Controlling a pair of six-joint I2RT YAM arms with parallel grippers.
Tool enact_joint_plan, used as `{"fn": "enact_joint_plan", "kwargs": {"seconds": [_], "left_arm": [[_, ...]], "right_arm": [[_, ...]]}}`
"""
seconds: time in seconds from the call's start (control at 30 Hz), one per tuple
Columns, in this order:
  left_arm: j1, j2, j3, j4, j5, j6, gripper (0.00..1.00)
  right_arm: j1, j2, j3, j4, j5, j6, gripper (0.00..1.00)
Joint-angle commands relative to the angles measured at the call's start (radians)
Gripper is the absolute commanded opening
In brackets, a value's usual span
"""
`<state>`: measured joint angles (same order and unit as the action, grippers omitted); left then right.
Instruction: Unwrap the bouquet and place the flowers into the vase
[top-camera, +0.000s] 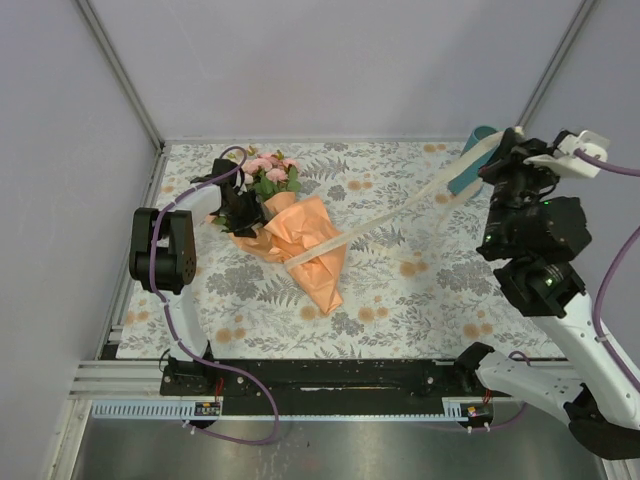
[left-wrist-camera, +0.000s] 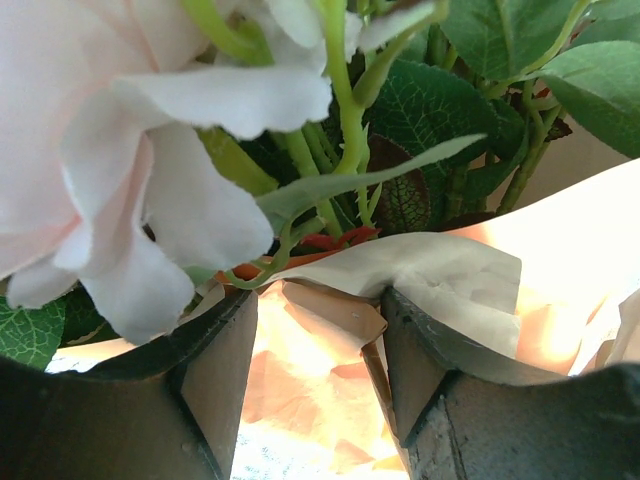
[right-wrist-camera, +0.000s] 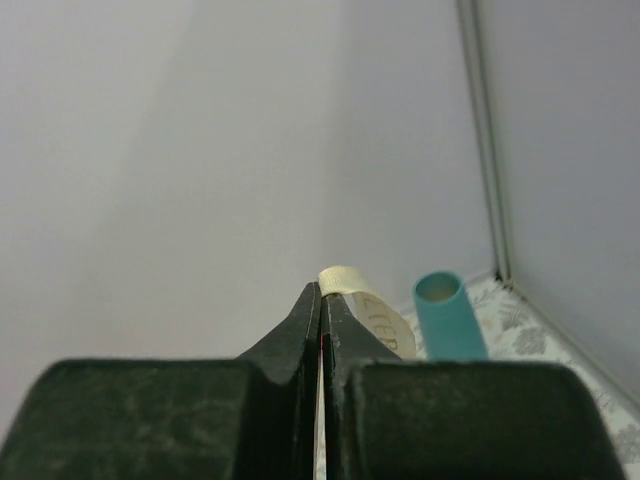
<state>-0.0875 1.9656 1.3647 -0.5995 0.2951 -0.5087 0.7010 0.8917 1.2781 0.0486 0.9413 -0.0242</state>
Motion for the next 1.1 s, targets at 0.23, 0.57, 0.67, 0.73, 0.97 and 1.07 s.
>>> {"fn": "enact_joint_plan", "kwargs": {"seconds": [0.23,0.57,0.67,0.73,0.97,1.07], "left_arm": [[0.003,-0.068,-0.004,-0.008,-0.116,0.018,0.58],[0.002,-0.249,-0.021,0.026,-0.134,-0.019,0.66],[0.002,-0.298,-0.022,0.014,-0.160,-0.011,0.70],[0.003,-0.329,-0.016,0.004,-0.151,-0.011,0.73],[-0.037,-0.456,-0.064,0.006,-0.120,-0.020,0.75],[-0.092,-0.520,-0.081,-0.009,-0.114,-0.002,0.82]], "right_arm": [[-0.132,0.147,0.354,0.329,0.042,-0.575,0.00],[-0.268,0.245,0.396,0.297,-0.024,-0.571,0.00],[-0.270,0.246,0.316,0.241,-0.024,-0.501,0.00],[-0.271,0.248,0.258,0.193,-0.013,-0.441,0.00],[-0.278,0.204,0.008,0.033,0.002,-0.107,0.00],[-0.291,0.164,-0.132,-0.108,-0.029,0.128,0.00]]}}
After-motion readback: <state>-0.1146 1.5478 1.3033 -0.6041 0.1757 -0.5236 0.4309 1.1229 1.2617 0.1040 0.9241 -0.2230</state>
